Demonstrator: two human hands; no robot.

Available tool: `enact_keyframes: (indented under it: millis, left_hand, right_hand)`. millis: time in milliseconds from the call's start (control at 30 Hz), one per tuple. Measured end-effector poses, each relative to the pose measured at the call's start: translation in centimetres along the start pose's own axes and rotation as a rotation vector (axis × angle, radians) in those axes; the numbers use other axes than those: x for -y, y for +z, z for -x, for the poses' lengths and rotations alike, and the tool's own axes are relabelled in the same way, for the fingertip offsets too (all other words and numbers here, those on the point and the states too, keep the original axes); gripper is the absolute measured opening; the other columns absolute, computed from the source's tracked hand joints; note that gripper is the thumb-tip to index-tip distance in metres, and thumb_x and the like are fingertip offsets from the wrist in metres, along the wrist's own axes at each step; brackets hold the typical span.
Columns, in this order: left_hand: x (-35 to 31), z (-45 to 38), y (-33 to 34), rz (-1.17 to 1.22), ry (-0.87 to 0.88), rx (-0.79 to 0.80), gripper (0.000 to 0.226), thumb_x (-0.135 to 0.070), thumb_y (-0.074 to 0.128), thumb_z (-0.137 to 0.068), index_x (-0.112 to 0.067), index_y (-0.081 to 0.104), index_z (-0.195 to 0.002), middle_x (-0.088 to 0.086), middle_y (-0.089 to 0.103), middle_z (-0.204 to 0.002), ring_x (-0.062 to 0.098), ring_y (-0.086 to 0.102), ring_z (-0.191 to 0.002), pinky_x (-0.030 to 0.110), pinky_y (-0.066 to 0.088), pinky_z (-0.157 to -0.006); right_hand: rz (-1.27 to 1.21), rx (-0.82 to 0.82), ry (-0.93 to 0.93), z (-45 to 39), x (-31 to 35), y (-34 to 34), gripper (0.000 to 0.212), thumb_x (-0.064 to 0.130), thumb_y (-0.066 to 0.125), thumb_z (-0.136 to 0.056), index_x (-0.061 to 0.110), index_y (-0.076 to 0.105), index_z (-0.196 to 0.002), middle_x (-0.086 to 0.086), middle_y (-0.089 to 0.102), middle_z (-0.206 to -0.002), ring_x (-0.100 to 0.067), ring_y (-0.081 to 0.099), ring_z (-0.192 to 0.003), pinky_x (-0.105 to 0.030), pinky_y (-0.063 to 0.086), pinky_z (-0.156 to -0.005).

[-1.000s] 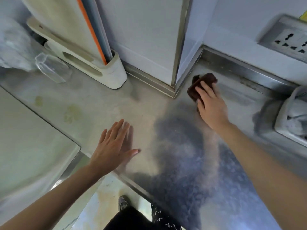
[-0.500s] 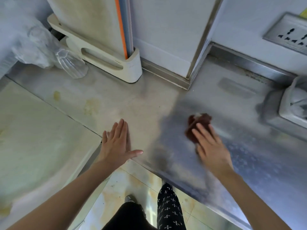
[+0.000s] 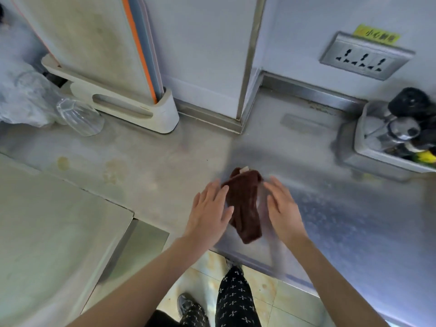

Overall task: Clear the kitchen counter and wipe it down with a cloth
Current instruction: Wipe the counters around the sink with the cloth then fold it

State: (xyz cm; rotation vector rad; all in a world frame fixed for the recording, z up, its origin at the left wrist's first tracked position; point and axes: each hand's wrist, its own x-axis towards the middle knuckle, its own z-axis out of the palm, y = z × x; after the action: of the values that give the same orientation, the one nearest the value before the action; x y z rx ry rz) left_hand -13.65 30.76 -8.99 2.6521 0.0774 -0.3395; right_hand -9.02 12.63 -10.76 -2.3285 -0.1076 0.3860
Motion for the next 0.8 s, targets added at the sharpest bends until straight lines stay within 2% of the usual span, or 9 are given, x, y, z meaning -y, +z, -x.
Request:
enact_keyframes:
  millis: [100, 167, 233, 300, 400, 533, 667, 733, 800]
  left_hand:
    - [-3.7, -1.7, 2.0, -0.037, 0.006, 0.069, 0.058, -0.038, 0.04, -0.093, -0.018, 0.021, -0.144, 0.011, 0.012, -0.155, 0.027, 0.015, -0.143, 0.038, 0.017, -0.115]
    - [-5.4, -2.6, 3.7, -0.131, -0.021, 0.1, 0.069, -0.045, 0.053, -0.085, -0.018, 0.026, -0.143, 0.018, 0.02, -0.152, 0.033, 0.025, -0.139, 0.043, 0.025, -0.112]
    - [-6.1, -3.1, 4.8, -0.255, -0.055, 0.112, 0.076, -0.046, 0.071, -0.068, -0.014, 0.046, -0.132, 0.023, 0.045, -0.138, 0.035, 0.049, -0.124, 0.046, 0.044, -0.096]
    - [-5.5, -3.1, 5.3, -0.35, -0.078, 0.105, 0.074, -0.038, 0.077, -0.061, -0.013, 0.053, -0.127, 0.021, 0.054, -0.131, 0.033, 0.056, -0.118, 0.046, 0.05, -0.089]
    - [-2.6, -2.6, 4.3, -0.381, -0.104, 0.045, 0.067, -0.03, 0.071, -0.069, -0.013, 0.05, -0.13, 0.021, 0.051, -0.134, 0.035, 0.052, -0.121, 0.049, 0.048, -0.091]
    - [3.7, -1.8, 1.4, -0.334, -0.358, -0.028, 0.061, -0.045, 0.033, -0.082, -0.02, 0.037, -0.138, 0.021, 0.039, -0.143, 0.039, 0.042, -0.128, 0.05, 0.04, -0.1]
    - [6.0, -2.0, -0.1, -0.206, -0.58, -0.104, 0.063, -0.05, 0.038, -0.089, -0.025, 0.021, -0.144, 0.02, 0.015, -0.153, 0.038, 0.018, -0.14, 0.049, 0.022, -0.112]
    - [4.9, -2.1, 0.4, -0.202, -0.534, -0.132, 0.06, -0.05, 0.036, -0.091, -0.022, 0.026, -0.143, 0.022, 0.018, -0.152, 0.039, 0.02, -0.139, 0.05, 0.023, -0.111]
    - [3.7, -1.8, 1.3, -0.275, -0.347, -0.102, 0.056, -0.05, 0.026, -0.091, -0.02, 0.037, -0.138, 0.024, 0.033, -0.145, 0.041, 0.035, -0.132, 0.051, 0.034, -0.104]
  right_hand:
    - [0.33, 0.015, -0.049, -1.4, -3.3, -1.6, 0.047, 0.026, 0.024, -0.096, 0.012, 0.047, -0.135, -0.005, 0.036, -0.148, -0.023, 0.031, -0.138, -0.036, 0.028, -0.113]
    - [0.52, 0.011, -0.127, -2.1, -4.3, -1.7, 0.05, 0.027, 0.024, -0.093, 0.011, 0.047, -0.134, -0.007, 0.041, -0.145, -0.027, 0.035, -0.136, -0.045, 0.031, -0.111]
    - [0.632, -0.002, -0.175, -2.6, -4.2, -1.3, 0.046, 0.026, 0.032, -0.092, 0.013, 0.048, -0.133, -0.005, 0.045, -0.143, -0.027, 0.04, -0.133, -0.045, 0.027, -0.109]
    - [0.665, 0.011, -0.218, -2.9, -3.6, -0.5, 0.047, 0.03, 0.033, -0.092, 0.016, 0.047, -0.134, -0.003, 0.046, -0.143, -0.026, 0.041, -0.133, -0.046, 0.026, -0.107]
    - [0.718, 0.083, -0.253, -2.8, -3.6, 0.9, 0.05, 0.039, 0.03, -0.094, 0.019, 0.039, -0.139, 0.0, 0.042, -0.146, -0.026, 0.038, -0.135, -0.046, 0.024, -0.109]
    - [0.783, 0.106, -0.259, -2.8, -4.2, 1.6, 0.054, 0.041, 0.032, -0.093, 0.018, 0.031, -0.143, 0.0, 0.036, -0.149, -0.027, 0.033, -0.137, -0.047, 0.022, -0.11]
    - [0.791, 0.12, -0.264, -2.9, -4.0, 1.6, 0.054, 0.04, 0.028, -0.094, 0.018, 0.031, -0.143, -0.002, 0.035, -0.149, -0.029, 0.031, -0.138, -0.049, 0.024, -0.108]
    - [0.794, 0.122, -0.264, -2.9, -3.9, 1.6, 0.053, 0.04, 0.026, -0.095, 0.018, 0.031, -0.143, -0.002, 0.035, -0.149, -0.028, 0.031, -0.138, -0.049, 0.024, -0.107]
    - [0.801, 0.115, -0.266, -3.0, -4.0, 1.6, 0.053, 0.04, 0.026, -0.095, 0.019, 0.031, -0.143, -0.002, 0.033, -0.15, -0.028, 0.029, -0.138, -0.048, 0.022, -0.108]
